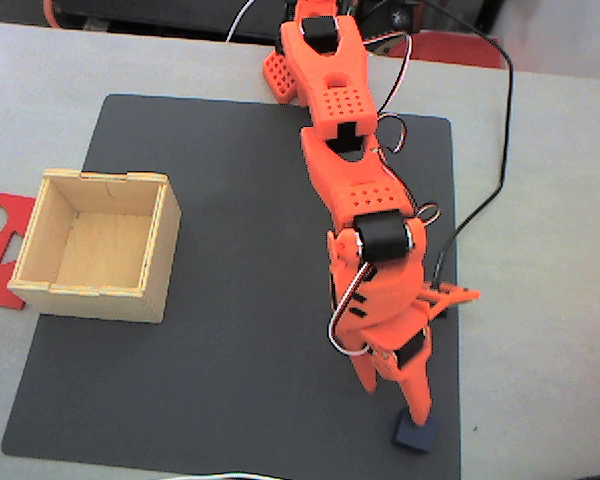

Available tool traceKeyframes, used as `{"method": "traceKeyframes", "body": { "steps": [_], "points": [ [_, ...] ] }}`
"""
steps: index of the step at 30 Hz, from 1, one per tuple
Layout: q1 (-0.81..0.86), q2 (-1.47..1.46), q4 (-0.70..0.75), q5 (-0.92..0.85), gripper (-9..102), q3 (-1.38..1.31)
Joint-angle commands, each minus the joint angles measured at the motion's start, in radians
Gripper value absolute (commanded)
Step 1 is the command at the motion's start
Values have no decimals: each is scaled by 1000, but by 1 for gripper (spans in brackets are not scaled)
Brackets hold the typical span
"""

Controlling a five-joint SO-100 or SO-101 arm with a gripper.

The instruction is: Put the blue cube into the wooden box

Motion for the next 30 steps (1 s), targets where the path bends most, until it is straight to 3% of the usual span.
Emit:
{"method": "traceKeyframes", "body": {
  "steps": [1,4,12,16,20,27,30],
  "points": [
    [-8,114,146,23,27,-17],
    [2,140,152,74,27,-18],
    [58,77,-318,176,28,-11],
    [41,11,-416,132,29,-11],
    [25,-25,-411,109,31,-11],
    [-12,14,-249,-3,32,61],
    [-3,66,-253,-29,27,149]
  ]
}}
